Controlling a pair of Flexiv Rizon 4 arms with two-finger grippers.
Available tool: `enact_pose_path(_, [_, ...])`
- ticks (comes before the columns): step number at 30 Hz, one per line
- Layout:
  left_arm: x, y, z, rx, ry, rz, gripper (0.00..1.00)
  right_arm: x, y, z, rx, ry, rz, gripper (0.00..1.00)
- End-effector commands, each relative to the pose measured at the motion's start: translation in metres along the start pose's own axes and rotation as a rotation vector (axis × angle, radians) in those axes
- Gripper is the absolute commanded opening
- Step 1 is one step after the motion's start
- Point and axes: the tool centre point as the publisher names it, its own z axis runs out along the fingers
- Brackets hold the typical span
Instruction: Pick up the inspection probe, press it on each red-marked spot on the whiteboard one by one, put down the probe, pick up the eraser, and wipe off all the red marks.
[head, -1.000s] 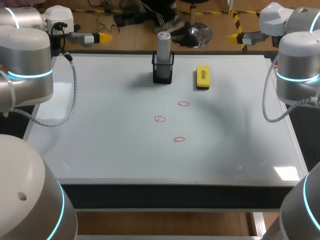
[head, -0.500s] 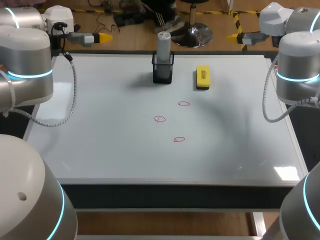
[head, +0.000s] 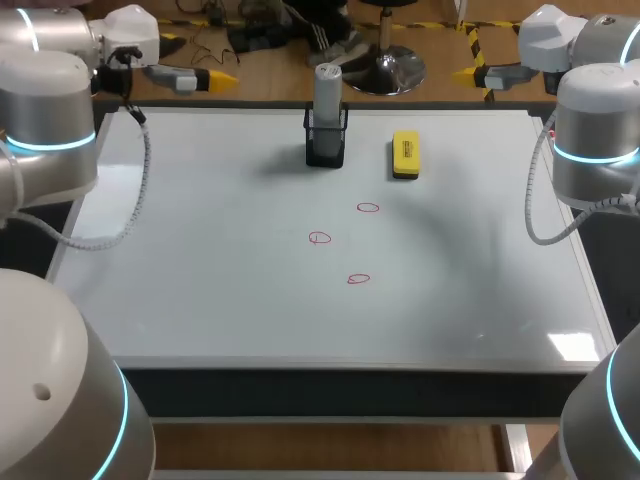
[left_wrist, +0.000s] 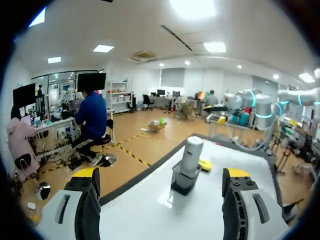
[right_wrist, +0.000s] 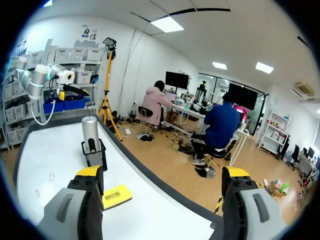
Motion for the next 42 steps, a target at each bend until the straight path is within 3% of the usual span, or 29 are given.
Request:
enact_pose_path(1, [-0.004, -0.002, 0.014, 0.011, 0.137, 0.037, 1.00, 0.000, 0.000, 0.000, 0.002, 0.001, 0.000, 1.00])
enact_pose_path(9, [0.014, -0.007, 0.049, 0.020, 0.314, 0.119, 1.00, 0.000, 0.000, 0.000, 0.002, 0.001, 0.000, 1.00])
enact_pose_path(21, [0.034, -0.005, 0.088, 0.050, 0.465, 0.132, 1.00, 0.000, 0.000, 0.000, 0.002, 0.001, 0.000, 1.00])
enact_pose_path(29, [0.064, 0.000, 0.115, 0.080, 0.509, 0.101, 1.00, 0.000, 0.000, 0.000, 0.002, 0.001, 0.000, 1.00])
enact_pose_path(42, [0.083, 0.014, 0.142, 0.118, 0.509, 0.078, 1.00, 0.000, 0.000, 0.000, 0.002, 0.001, 0.000, 1.00])
